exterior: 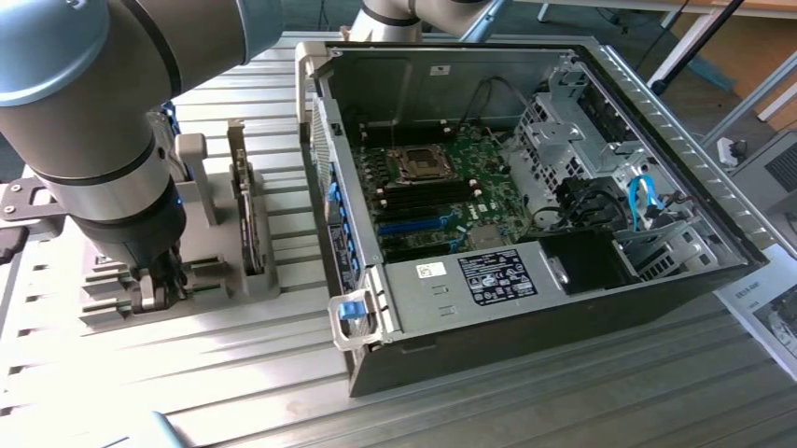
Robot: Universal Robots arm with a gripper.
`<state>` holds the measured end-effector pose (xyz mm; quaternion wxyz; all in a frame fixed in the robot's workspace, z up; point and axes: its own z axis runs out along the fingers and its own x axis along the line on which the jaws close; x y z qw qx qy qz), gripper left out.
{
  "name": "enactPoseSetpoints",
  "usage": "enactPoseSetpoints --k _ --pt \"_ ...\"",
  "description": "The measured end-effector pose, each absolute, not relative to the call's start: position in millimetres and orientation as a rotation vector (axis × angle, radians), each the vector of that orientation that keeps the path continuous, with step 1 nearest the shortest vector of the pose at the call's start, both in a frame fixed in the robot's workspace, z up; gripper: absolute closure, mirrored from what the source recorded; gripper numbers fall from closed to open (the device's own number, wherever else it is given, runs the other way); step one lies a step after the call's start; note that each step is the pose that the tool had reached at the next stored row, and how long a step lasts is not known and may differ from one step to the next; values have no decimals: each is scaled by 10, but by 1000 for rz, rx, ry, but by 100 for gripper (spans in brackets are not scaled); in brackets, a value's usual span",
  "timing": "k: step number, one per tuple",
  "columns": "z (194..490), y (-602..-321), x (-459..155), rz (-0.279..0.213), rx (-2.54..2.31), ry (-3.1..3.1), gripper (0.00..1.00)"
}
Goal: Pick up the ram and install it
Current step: 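Pick up the ram and move it above insertion slot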
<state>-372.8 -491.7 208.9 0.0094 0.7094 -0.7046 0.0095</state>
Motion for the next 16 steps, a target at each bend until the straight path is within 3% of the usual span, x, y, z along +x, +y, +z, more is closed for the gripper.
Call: enactPoseSetpoints --k 2,3,5,16 --pt "2089 -4917 -3728 30 2215 -2201 78" --pt "2089 -4917 -3728 30 2216 -2201 84" --pt "2089 -4917 -3728 30 2216 -2201 88" --pt "2111 -4918 -3729 30 2215 -2201 88"
